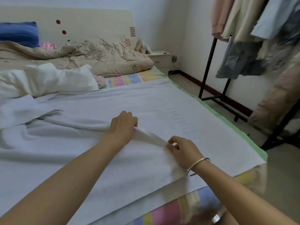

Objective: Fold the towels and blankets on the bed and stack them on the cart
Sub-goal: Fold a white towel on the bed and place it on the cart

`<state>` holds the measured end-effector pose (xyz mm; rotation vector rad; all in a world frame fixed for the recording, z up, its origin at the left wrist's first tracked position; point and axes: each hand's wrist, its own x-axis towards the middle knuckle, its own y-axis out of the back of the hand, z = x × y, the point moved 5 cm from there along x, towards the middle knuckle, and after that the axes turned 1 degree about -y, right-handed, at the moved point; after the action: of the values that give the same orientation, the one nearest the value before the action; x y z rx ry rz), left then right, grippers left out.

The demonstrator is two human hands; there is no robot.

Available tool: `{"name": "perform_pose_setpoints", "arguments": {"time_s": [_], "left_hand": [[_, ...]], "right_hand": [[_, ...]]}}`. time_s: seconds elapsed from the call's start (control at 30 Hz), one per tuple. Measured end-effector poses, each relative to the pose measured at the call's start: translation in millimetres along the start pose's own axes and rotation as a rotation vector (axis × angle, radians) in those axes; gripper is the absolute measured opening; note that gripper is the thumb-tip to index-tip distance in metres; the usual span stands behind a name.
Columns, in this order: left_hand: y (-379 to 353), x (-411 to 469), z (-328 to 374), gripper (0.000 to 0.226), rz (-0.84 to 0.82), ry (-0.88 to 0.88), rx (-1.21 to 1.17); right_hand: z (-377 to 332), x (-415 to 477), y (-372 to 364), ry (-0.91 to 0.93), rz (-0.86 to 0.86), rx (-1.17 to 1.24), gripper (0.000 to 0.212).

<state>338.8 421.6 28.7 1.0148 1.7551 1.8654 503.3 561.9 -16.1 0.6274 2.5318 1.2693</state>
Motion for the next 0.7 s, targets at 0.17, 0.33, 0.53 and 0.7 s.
{"name": "perform_pose_setpoints", "arguments": {"time_s": [0.17,0.33,0.53,0.7], "left_hand": [[-11.7,72.6,152.4,0.03,0.089,-0.053,-0.116],[-25.8,128.8,254.9,0.036,0.069,0.021,-0.263],[-72.9,117.6,286.1,0.053,-0.043,-0.188,-0.429],[-60.4,72.2,265.6,0.074,-0.033,-0.186,-0.485]], "right_hand": [[126.1,13.3,88.0,-0.126,0.049,-0.043,0.016],[215.2,24.9,143.8,-0.197,0.099,-0.088,0.016],[250.9,24.2,132.5,-0.252,0.174,0.037,0.021],[259.7,0.3,128.7,-0.381,0.322,0.145,0.032]]}}
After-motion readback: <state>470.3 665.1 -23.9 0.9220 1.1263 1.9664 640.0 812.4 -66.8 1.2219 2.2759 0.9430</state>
